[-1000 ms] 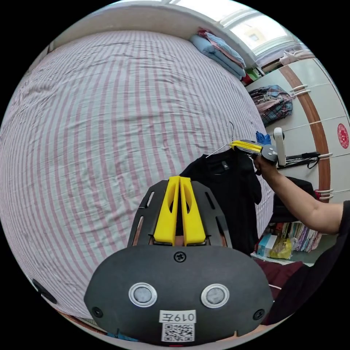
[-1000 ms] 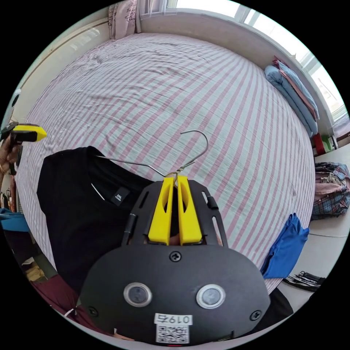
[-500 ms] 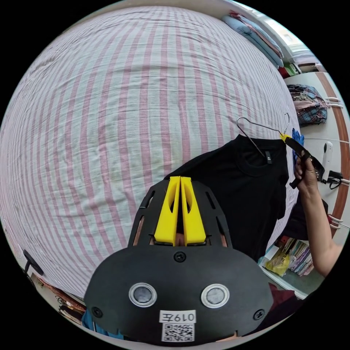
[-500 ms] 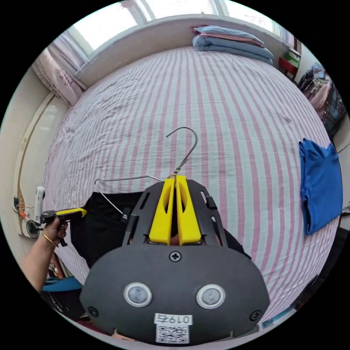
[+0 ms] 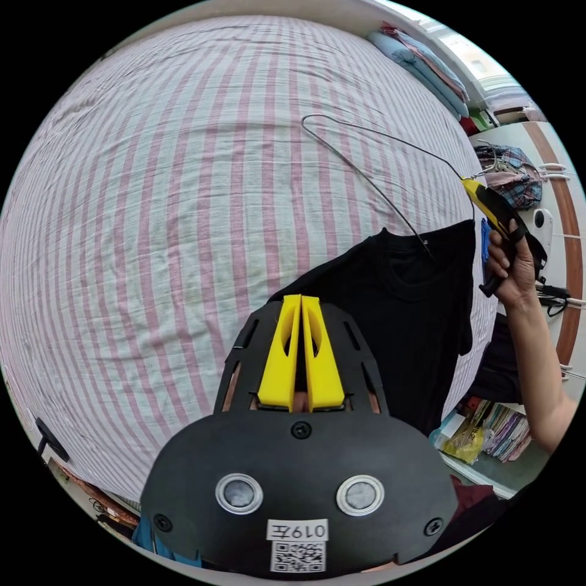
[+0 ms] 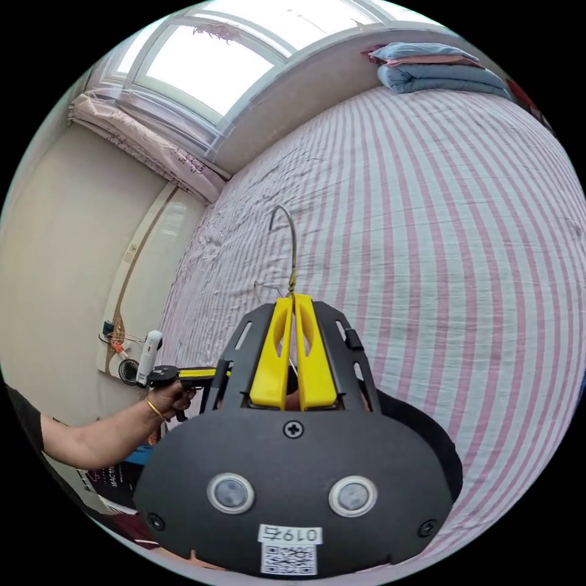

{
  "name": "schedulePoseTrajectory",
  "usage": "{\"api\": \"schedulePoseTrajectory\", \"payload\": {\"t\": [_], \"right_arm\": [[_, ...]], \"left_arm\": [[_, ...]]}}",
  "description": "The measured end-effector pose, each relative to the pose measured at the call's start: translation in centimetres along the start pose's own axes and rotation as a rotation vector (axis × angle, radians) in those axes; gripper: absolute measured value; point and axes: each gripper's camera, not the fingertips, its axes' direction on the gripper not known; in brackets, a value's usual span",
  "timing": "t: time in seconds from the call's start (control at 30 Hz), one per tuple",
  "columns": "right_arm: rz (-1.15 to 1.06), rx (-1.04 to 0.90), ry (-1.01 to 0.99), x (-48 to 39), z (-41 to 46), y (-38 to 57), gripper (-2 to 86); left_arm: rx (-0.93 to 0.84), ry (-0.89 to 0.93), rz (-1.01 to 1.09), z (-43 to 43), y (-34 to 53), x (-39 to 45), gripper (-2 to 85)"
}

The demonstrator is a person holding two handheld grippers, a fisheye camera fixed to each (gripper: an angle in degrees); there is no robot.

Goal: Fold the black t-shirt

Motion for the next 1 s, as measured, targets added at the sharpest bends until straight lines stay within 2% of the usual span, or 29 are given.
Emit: {"api": "schedulePoseTrajectory", "payload": {"t": [0.2,0.4,0.47,0.63,0.73,0.87,1.0], "right_arm": [[-0.064,0.001,-0.035,0.9,-1.6,0.8,-1.0],[-0.118,0.078,-0.078,-0.7,-8.7,4.6,-1.0],[-0.127,0.13,-0.097,-1.6,-11.8,6.0,-1.0],[-0.185,0.439,-0.146,-5.4,-22.9,9.6,-1.0],[-0.244,0.494,-0.162,-8.8,-29.0,11.3,-1.0],[-0.346,0.452,-0.148,-14.2,-35.6,15.7,-1.0],[-0.445,0.314,-0.205,-19.0,-39.9,23.7,-1.0]], "left_arm": [[0.08,0.039,0.0,-1.9,6.3,4.8,0.8],[0.232,0.123,0.021,-7.5,15.2,11.5,0.7],[0.314,0.114,0.063,-10.7,19.8,15.3,0.7],[0.475,0.061,0.12,-17.2,30.6,23.5,0.7],[0.507,0.039,0.13,-20.8,38.2,28.7,0.7],[0.539,0.004,0.155,-25.6,51.1,36.3,0.7],[0.587,-0.087,0.09,-28.6,63.7,41.2,0.7]]}}
